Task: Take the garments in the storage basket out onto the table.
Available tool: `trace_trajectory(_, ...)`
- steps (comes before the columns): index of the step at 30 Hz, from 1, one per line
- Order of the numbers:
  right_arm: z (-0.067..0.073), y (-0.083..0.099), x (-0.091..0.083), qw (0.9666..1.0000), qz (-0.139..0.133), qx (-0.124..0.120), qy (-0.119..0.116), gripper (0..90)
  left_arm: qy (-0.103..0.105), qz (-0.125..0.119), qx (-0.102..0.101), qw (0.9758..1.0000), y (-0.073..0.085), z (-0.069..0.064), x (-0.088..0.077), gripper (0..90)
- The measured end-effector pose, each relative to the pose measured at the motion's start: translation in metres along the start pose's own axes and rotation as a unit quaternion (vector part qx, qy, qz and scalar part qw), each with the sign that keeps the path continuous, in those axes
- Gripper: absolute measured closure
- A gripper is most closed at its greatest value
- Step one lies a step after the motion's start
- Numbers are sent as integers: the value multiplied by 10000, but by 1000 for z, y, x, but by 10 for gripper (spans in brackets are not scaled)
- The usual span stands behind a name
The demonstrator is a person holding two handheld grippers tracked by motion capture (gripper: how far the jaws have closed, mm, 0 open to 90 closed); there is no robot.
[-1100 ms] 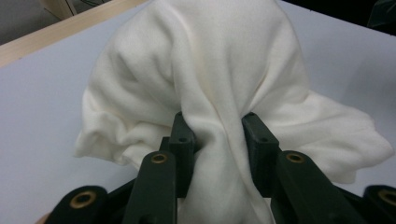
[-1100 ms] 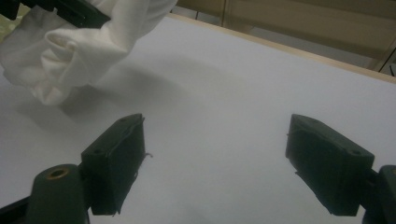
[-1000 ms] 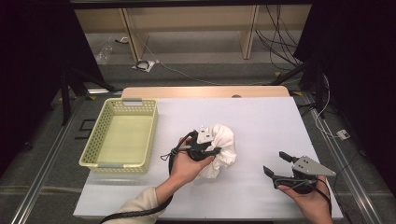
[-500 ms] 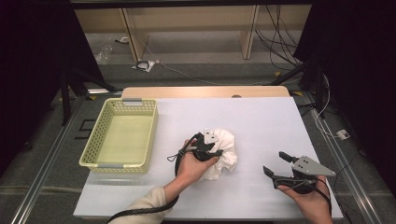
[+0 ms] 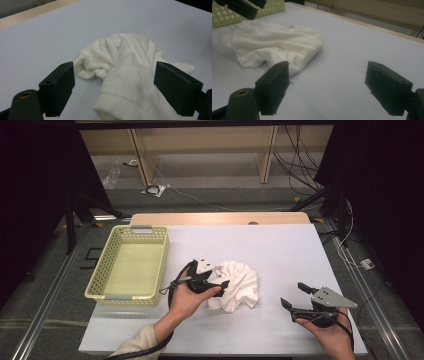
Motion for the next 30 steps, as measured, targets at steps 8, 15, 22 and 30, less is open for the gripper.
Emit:
trace_trajectory(8,4,-3,10,9999,110,-36,-25,204,95,99,-21,9999,39,9,-36,321)
trace_trajectory(15,8,-8,22,9999,114,-41,-105,205,228,284,161,9992,57,-3,-44,405)
trace_trajectory(22,13,-10,32,9996,175,-73,-200,207,259,394,423,9980,60,-12,-38,435)
trace_trajectory(30,14,-8,34,9995,215,-80,-236,207,326,437,472,9974,62,-16,-35,448)
Point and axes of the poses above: each handheld gripper's, and its own axes: x roughly forward along the jaws, y roughly out of its underside, z roughly to its left, the point moved 1 cm from there along x, roughly forward along the jaws, and after that the axes turned 1 degree about y, right-handed, at the moved point
